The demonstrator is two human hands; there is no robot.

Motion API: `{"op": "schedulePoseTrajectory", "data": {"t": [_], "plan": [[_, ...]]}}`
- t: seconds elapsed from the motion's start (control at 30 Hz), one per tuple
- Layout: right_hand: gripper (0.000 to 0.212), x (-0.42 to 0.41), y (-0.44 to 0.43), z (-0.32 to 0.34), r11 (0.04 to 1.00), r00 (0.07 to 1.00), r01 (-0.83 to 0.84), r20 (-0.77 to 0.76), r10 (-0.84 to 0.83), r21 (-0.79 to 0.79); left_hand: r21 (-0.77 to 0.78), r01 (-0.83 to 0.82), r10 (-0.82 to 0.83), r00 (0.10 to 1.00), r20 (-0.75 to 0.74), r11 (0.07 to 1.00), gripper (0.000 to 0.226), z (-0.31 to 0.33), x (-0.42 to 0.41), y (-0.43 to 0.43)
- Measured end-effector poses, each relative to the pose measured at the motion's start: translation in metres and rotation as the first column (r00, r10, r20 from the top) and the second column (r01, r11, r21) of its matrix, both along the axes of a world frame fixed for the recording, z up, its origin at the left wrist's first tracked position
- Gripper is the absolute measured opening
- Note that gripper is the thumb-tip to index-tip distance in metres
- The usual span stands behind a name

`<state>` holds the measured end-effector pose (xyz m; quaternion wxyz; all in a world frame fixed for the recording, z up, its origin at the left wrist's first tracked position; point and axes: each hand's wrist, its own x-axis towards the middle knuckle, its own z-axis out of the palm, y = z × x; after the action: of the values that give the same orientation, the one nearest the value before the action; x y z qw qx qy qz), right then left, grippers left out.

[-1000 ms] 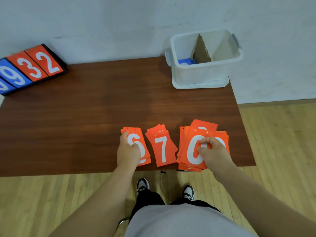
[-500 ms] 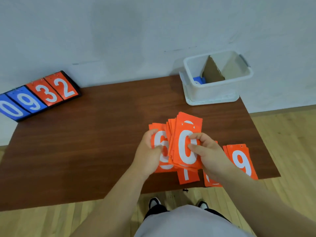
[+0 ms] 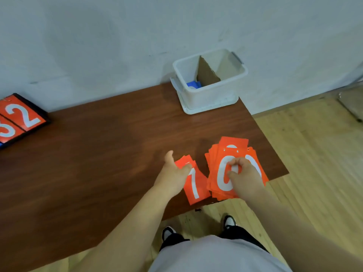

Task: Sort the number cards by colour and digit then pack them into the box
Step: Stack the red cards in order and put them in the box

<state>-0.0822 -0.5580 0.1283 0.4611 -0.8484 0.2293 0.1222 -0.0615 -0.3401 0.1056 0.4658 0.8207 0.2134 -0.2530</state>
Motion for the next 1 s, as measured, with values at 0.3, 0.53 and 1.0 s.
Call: {"op": "schedulePoseTrajectory", "data": {"t": [0.3,0.53,1.0], "plan": [[0.022,0.001,-0.100,-0.006,0.994,0.989,-0.110,-0.101,0.107,-0.027,0.490,-0.120,0.238,0.954,-0.185,0.864,0.126,-0.049,0.004,-0.086],[0.018,0.014,-0.132,-0.010,0.978,0.966,-0.209,-0.156,0.208,0.015,0.404,-0.314,0.377,0.922,-0.086,0.859,0.118,-0.055,-0.003,-0.098],[0.019,0.048,-0.071,0.018,0.929,0.976,-0.108,-0.140,0.166,0.354,-0.045,-0.472,0.474,0.875,0.095,0.880,0.056,-0.023,-0.024,-0.035]]}}
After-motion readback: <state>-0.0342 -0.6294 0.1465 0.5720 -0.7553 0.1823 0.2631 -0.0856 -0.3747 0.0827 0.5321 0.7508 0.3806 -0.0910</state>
